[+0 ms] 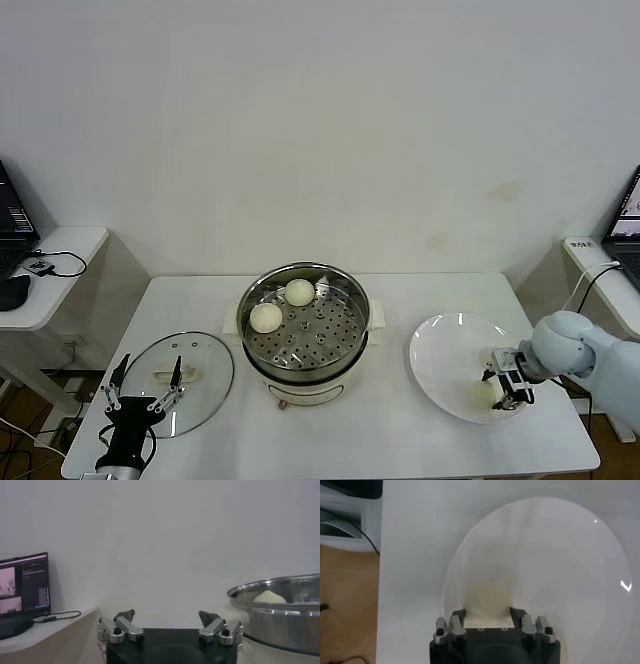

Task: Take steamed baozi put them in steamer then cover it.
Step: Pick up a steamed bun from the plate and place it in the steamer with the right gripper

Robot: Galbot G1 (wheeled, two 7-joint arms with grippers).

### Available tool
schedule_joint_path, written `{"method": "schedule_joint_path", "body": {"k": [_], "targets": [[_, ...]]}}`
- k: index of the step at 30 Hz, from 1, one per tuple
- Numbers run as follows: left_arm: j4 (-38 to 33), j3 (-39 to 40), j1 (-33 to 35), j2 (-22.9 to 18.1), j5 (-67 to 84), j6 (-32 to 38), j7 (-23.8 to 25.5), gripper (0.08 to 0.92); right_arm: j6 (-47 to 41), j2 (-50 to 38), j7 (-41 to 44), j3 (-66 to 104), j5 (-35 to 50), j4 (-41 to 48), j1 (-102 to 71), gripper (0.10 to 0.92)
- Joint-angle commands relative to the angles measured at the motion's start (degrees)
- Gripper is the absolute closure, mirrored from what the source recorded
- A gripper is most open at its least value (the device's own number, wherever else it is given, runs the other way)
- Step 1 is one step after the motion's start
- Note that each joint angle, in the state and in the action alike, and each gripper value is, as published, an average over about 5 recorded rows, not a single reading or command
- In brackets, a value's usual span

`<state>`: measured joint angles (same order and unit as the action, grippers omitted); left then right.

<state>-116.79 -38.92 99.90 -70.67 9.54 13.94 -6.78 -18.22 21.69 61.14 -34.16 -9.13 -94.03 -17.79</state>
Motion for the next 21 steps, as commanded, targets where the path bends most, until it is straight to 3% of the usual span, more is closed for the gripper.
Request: {"method": "schedule_joint_path", "body": {"k": [1,10,21], "targets": [[0.0,0.0,-0.1,0.1,0.0,0.0,0.0,0.177,-0.3,-0.6,0.5,-4.1,3.6,-1.0,10.0,0.436],[0.2,0.6,-0.9,0.3,0.0,-0.2,-0.1,0.177,-1.1,4.1,1.0,-15.5,14.1,-0.3,36.6,0.432],[0.0,0.0,-1.2,0.4,0.1,-0.9,-0.1,0.177,-2.8,26.7,-2.5,-27.9,22.6,1.9,56.3,0.431]]}}
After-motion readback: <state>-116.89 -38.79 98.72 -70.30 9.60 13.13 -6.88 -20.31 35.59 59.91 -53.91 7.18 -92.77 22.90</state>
